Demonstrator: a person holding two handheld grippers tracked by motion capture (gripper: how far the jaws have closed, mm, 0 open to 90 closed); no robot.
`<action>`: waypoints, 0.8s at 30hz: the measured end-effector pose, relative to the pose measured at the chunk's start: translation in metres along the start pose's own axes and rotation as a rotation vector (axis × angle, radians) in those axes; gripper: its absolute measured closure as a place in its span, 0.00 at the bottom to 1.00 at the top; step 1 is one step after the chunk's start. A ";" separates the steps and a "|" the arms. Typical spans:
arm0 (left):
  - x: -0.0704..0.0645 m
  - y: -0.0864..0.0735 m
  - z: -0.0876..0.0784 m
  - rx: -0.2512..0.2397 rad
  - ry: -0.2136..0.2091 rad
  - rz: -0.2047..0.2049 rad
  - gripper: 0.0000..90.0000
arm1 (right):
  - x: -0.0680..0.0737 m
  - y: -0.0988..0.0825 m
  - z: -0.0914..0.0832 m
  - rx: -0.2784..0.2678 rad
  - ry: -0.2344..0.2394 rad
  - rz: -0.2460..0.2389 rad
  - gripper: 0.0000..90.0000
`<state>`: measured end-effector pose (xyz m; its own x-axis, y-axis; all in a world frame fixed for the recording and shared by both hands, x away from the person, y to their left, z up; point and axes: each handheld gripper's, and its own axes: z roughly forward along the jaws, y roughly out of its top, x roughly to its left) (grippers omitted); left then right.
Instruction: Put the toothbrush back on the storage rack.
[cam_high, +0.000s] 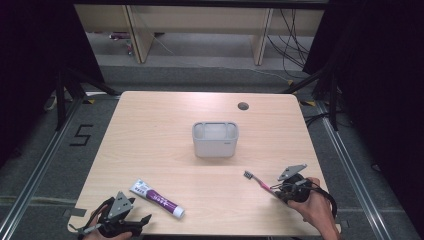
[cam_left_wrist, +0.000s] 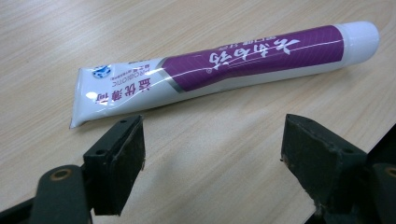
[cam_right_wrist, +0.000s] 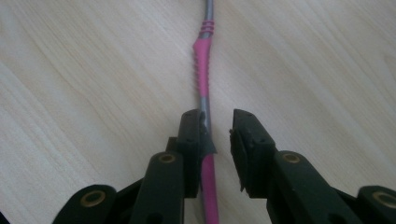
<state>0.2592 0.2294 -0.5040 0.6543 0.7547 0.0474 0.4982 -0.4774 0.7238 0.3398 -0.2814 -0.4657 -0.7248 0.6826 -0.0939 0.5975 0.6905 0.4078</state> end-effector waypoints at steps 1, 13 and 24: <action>0.000 0.000 0.000 -0.002 0.000 -0.003 0.24 | 0.001 0.001 0.001 0.006 0.005 -0.001 0.81; 0.001 0.000 -0.001 0.003 0.001 0.012 0.24 | 0.004 0.025 0.007 0.061 0.008 -0.042 0.79; 0.001 0.000 -0.001 0.001 0.000 0.019 0.24 | 0.004 0.033 0.018 0.124 0.035 -0.042 0.82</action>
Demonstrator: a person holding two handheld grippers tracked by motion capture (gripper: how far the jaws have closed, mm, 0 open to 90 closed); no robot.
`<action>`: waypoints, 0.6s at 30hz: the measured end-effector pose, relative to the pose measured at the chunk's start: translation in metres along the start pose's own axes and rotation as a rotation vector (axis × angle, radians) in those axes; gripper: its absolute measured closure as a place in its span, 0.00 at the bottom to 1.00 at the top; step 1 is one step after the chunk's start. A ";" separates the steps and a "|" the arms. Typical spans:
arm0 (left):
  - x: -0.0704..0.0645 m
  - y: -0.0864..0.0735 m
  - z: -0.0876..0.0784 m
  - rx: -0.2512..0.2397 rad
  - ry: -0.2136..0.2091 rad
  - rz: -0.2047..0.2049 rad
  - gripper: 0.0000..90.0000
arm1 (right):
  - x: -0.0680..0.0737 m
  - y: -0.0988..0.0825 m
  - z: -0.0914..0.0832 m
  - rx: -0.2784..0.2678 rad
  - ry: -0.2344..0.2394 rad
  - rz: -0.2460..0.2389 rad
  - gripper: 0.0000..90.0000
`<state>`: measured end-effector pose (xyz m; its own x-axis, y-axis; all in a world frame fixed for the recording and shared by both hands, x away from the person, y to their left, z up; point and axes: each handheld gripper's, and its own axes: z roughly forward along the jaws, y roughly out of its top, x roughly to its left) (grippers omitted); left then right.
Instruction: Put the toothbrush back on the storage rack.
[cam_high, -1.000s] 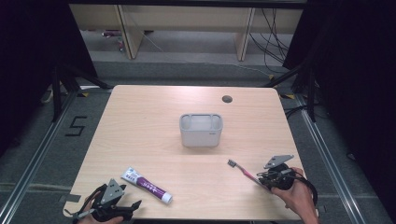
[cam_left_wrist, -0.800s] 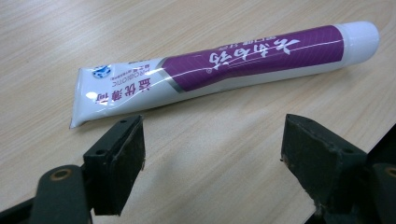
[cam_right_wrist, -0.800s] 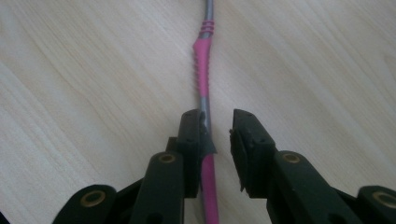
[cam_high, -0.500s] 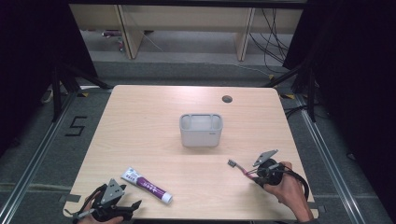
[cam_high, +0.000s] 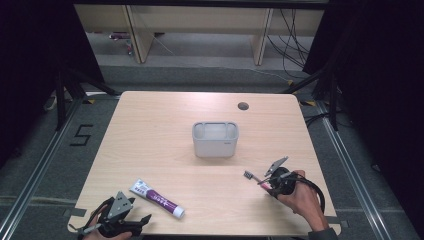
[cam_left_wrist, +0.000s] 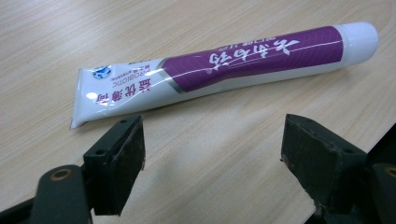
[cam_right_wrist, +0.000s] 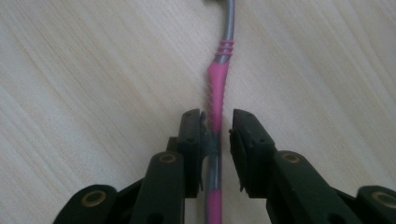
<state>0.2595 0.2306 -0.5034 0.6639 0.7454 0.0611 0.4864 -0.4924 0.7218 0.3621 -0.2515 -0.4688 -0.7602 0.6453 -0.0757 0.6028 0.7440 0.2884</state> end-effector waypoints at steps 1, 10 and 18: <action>0.001 0.000 0.001 -0.007 -0.004 0.010 0.24 | -0.001 0.000 0.001 0.006 -0.004 -0.005 0.82; 0.001 0.001 0.001 -0.007 0.006 0.018 0.24 | -0.004 0.001 0.005 0.035 0.023 -0.006 0.86; -0.001 0.001 0.001 -0.009 0.006 -0.007 0.24 | -0.005 0.005 0.008 0.082 0.040 -0.020 0.92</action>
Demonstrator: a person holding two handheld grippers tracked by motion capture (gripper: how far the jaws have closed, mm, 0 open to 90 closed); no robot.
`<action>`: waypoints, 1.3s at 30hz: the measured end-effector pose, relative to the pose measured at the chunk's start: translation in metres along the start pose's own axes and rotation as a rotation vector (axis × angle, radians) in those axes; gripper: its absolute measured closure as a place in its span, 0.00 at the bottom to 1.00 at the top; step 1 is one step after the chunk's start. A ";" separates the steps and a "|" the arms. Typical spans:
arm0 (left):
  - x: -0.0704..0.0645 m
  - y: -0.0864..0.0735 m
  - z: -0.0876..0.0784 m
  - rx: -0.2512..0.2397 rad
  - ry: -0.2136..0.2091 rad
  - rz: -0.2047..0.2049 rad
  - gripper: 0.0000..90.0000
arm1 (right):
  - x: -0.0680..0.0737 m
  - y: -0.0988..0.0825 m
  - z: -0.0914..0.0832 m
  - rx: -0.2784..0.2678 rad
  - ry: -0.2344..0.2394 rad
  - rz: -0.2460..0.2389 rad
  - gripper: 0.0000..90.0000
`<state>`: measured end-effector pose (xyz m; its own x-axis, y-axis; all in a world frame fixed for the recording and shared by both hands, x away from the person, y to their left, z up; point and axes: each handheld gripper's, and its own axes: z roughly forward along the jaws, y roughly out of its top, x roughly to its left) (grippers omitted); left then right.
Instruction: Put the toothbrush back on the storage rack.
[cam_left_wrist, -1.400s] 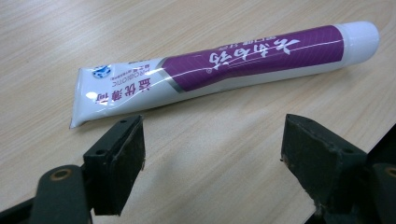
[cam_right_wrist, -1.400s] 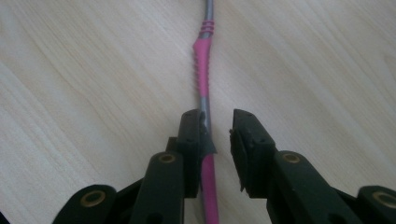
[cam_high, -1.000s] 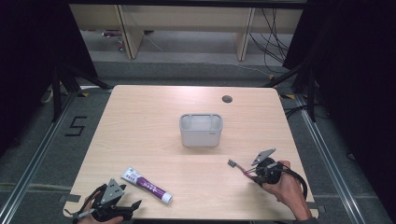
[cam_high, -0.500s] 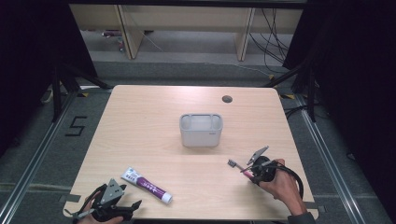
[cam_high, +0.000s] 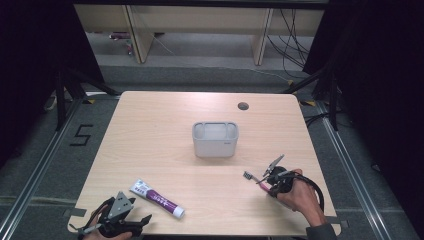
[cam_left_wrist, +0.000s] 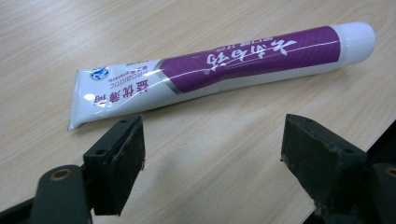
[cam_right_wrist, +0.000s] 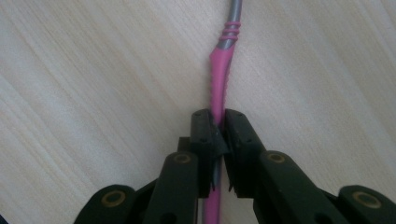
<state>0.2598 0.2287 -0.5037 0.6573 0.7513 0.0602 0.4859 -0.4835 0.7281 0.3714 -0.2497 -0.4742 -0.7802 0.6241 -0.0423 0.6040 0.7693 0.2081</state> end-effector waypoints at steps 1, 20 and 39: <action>0.000 0.000 0.000 -0.001 0.000 0.000 0.24 | 0.000 0.001 0.000 0.010 0.004 0.001 0.92; -0.001 0.000 -0.002 0.008 -0.015 -0.002 0.24 | 0.002 0.015 0.003 0.128 -0.018 -0.034 0.94; 0.001 0.000 -0.001 -0.002 0.000 0.009 0.24 | 0.003 0.011 -0.034 -0.089 -0.006 -0.017 0.94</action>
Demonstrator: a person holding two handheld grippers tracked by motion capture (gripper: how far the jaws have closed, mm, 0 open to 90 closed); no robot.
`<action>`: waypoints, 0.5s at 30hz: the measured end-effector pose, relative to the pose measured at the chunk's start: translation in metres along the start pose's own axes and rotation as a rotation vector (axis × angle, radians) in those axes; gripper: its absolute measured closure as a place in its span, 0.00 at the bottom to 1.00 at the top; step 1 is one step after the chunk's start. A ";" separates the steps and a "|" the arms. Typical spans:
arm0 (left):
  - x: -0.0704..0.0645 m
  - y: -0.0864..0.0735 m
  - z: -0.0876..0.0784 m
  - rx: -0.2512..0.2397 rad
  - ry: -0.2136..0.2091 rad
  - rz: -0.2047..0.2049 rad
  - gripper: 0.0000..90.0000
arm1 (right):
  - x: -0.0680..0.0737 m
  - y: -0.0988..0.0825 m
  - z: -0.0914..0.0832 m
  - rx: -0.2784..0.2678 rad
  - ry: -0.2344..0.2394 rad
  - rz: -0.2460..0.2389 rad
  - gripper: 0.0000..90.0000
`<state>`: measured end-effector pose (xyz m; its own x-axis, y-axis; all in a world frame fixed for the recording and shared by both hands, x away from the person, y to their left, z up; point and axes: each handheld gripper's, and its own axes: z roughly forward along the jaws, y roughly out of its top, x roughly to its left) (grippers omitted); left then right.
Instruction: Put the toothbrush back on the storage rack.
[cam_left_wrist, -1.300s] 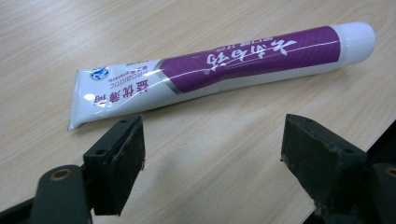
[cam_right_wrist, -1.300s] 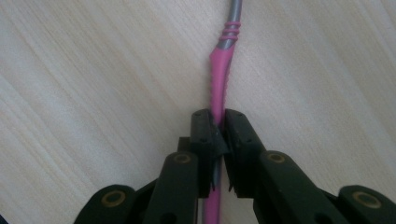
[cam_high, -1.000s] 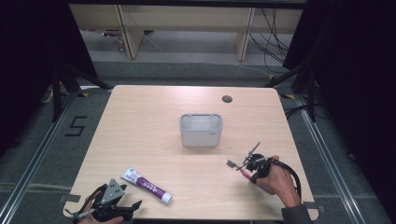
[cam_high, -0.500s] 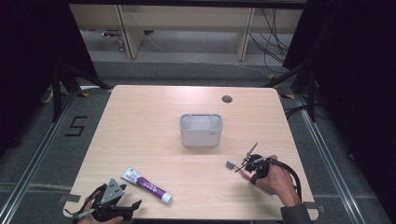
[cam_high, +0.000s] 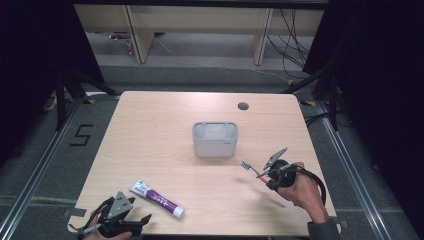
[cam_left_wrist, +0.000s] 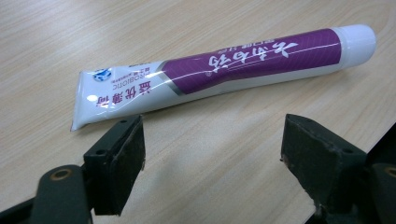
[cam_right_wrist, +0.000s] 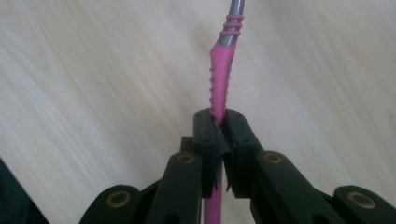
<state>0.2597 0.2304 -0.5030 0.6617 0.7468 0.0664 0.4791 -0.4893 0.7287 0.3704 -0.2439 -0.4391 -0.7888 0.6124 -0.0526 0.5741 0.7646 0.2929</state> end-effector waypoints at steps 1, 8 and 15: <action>0.000 0.000 0.000 -0.001 0.000 -0.002 0.24 | 0.000 0.000 -0.002 -0.010 -0.022 0.000 0.94; 0.000 0.000 -0.001 0.006 0.000 -0.001 0.24 | -0.002 0.001 -0.020 -0.196 -0.043 0.025 0.94; 0.000 0.000 0.000 -0.002 -0.002 -0.023 0.24 | -0.005 -0.001 -0.031 -0.376 -0.048 0.058 0.94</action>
<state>0.2597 0.2301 -0.5032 0.6519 0.7567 0.0484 0.4927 -0.4713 0.7315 0.3666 -0.2539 -0.4092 -0.7409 0.6682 -0.0676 0.4900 0.6066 0.6261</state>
